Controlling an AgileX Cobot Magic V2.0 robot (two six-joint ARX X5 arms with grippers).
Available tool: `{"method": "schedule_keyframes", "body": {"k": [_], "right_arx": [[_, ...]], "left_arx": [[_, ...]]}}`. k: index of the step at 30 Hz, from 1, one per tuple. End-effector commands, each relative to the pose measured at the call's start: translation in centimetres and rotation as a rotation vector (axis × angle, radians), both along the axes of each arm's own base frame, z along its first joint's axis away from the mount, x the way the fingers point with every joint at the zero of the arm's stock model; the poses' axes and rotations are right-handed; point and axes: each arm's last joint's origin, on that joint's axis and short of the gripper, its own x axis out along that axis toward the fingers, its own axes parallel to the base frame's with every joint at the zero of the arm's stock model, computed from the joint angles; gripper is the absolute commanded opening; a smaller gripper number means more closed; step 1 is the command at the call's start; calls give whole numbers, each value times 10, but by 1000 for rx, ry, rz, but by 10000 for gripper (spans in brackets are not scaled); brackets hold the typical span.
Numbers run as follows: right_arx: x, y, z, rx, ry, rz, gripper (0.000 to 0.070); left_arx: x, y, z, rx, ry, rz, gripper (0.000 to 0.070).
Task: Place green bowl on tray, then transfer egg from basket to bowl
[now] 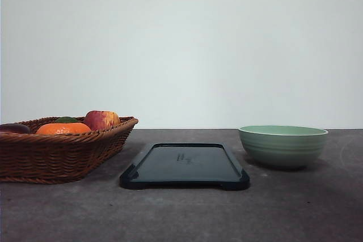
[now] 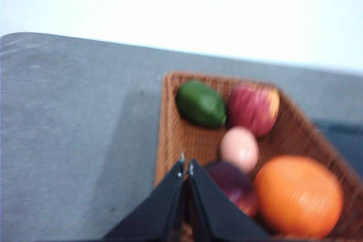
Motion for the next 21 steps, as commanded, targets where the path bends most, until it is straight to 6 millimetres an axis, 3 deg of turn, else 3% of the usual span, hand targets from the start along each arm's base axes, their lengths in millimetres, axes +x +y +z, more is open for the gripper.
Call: {"method": "schedule_keyframes", "body": {"k": [1, 9, 16, 21], "right_arx": [[0, 0, -1, 84, 9, 27, 13], [1, 0, -2, 445, 45, 103, 7], [-1, 0, 5, 491, 40, 130, 7], [-6, 0, 22, 434, 19, 157, 6]], "left_arx": [[1, 0, -3, -169, -6, 15, 0], [1, 0, 12, -517, -133, -4, 0], [-3, 0, 31, -554, -303, -59, 0], [-6, 0, 43, -549, -341, -68, 0]]}}
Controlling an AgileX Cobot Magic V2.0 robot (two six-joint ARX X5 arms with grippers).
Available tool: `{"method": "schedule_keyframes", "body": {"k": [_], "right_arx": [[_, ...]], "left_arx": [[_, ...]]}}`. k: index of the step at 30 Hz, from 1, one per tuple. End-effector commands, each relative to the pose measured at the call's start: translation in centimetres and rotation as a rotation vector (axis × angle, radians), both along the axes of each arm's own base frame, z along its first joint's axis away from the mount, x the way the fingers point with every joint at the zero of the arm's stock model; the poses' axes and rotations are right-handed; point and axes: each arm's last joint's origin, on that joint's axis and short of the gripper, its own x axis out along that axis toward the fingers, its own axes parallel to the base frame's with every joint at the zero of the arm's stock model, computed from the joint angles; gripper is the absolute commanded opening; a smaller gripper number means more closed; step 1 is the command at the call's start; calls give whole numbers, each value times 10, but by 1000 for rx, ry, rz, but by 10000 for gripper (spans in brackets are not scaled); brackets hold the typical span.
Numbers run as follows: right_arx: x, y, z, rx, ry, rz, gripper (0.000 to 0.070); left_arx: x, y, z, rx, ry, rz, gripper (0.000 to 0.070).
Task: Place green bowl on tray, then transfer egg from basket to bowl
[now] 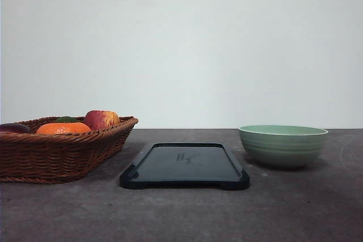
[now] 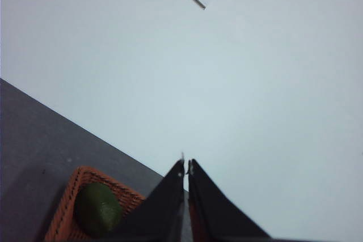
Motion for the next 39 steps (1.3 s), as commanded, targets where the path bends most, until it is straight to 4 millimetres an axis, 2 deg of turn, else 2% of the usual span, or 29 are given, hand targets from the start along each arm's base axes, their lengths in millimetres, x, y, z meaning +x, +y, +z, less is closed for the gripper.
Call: {"method": "schedule_keyframes", "body": {"k": [1, 5, 10, 19, 26, 30, 39], "right_arx": [[-3, 1, 12, -47, -36, 16, 6], [-5, 2, 30, -110, -5, 62, 6], [-1, 4, 56, -207, 97, 93, 6], [19, 8, 87, -372, 240, 161, 6], [40, 13, 95, -386, 312, 245, 6], [53, 15, 94, -397, 408, 271, 6], [77, 18, 87, -487, 621, 323, 6]], "left_arx": [[-3, 0, 10, -4, -21, -2, 0], [-7, 0, 28, 13, 53, 1, 0], [-14, 0, 58, 138, 109, -8, 0], [-9, -1, 103, 298, 286, -9, 0], [13, -3, 120, 400, 433, -63, 0], [28, -5, 126, 439, 492, -126, 0], [62, -8, 128, 484, 672, -243, 0]]}}
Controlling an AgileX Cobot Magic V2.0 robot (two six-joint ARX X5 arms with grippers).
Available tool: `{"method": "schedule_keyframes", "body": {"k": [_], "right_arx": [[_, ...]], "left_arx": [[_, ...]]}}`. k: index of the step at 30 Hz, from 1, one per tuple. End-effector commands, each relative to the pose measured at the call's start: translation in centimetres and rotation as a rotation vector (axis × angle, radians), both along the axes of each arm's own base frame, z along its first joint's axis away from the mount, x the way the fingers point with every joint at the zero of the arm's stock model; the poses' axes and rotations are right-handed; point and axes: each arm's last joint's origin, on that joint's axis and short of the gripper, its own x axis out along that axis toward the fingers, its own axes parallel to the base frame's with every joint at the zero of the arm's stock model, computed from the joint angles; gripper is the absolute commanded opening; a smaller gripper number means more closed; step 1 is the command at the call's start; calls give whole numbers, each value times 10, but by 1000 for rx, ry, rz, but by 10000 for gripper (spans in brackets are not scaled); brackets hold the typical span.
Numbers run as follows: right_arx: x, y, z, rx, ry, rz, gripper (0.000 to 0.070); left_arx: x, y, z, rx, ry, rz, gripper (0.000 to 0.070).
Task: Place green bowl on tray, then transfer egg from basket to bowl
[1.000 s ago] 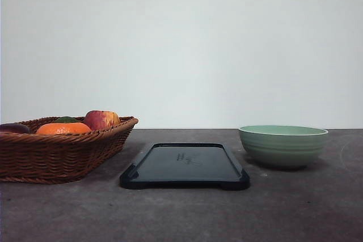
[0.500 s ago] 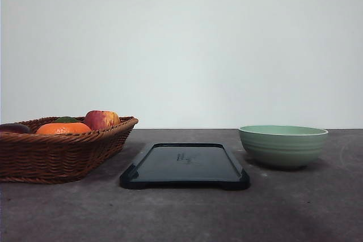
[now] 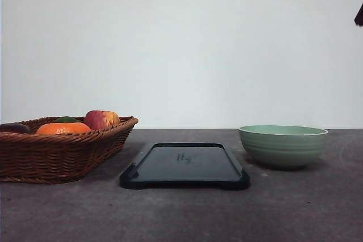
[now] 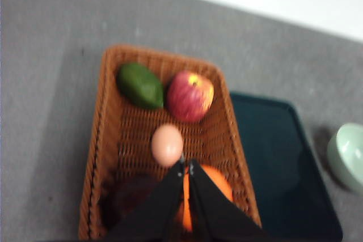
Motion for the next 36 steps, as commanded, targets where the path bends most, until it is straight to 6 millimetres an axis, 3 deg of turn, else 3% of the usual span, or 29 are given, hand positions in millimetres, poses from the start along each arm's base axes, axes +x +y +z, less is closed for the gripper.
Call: {"method": "schedule_keyframes", "body": {"k": [1, 12, 13, 16, 18, 22, 28, 36], "right_arx": [[5, 1, 4, -22, 4, 18, 6], [17, 3, 0, -53, 148, 29, 21], [17, 3, 0, -56, 147, 31, 48], [16, 3, -1, -58, 157, 31, 284], [16, 2, -2, -59, 169, 31, 352], [15, 2, -3, -46, 184, 21, 344], [21, 2, -2, 1, 224, -20, 266], [55, 7, -8, -15, 378, -26, 268]], "left_arx": [[5, -1, 5, 24, 2, -33, 0], [20, -4, -7, 4, 129, -125, 15], [21, -4, -6, 12, 122, -130, 49], [21, -4, -5, 19, 116, -134, 341], [21, -4, -6, 19, 117, -134, 402], [21, -4, -6, 17, 118, -133, 390], [20, -4, -6, 11, 124, -129, 390], [20, -4, -6, 10, 124, -128, 390]]}}
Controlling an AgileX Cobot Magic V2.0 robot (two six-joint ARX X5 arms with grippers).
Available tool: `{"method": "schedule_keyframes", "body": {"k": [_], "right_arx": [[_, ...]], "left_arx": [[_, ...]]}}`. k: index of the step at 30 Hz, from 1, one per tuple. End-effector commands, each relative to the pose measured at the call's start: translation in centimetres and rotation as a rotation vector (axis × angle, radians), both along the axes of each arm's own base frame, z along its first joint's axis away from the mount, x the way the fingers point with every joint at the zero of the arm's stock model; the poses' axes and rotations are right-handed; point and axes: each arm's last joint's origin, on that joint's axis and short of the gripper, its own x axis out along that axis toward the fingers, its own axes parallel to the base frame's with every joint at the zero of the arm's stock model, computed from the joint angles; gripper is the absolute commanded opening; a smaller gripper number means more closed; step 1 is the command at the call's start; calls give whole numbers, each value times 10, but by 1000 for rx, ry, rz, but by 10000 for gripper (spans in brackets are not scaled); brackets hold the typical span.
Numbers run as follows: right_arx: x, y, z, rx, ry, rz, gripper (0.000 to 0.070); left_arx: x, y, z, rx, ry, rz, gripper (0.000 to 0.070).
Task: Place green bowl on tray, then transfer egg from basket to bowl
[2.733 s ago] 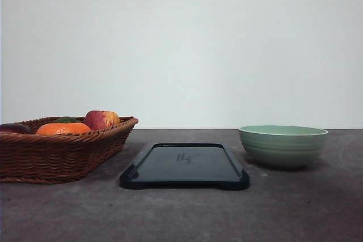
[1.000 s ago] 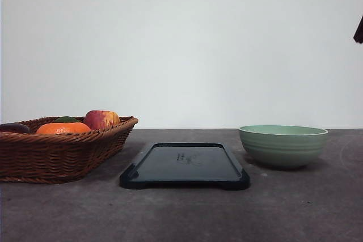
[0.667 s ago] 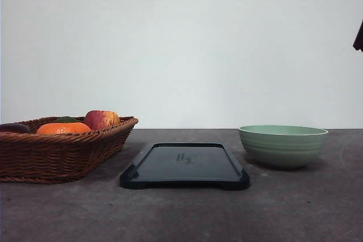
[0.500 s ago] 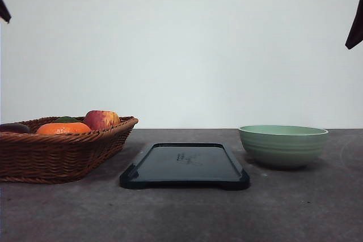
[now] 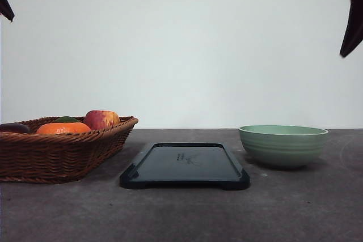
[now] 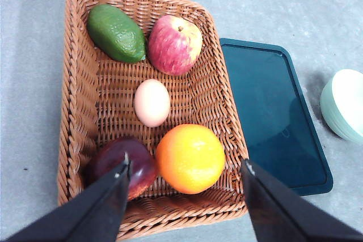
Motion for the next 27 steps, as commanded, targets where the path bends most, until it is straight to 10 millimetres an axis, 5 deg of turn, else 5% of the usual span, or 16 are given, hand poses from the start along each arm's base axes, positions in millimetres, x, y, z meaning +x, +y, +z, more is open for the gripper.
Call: {"method": "schedule_keyframes", "body": {"k": [1, 16, 27], "right_arx": [[11, 1, 2, 6, 11, -9, 268], [96, 11, -21, -46, 131, 13, 269], [129, 8, -50, -108, 221, 2, 268]], "left_arx": [[1, 0, 7, -5, -24, -5, 390], [2, 0, 8, -4, -31, -5, 390], [4, 0, 11, -6, -72, -5, 389]]}}
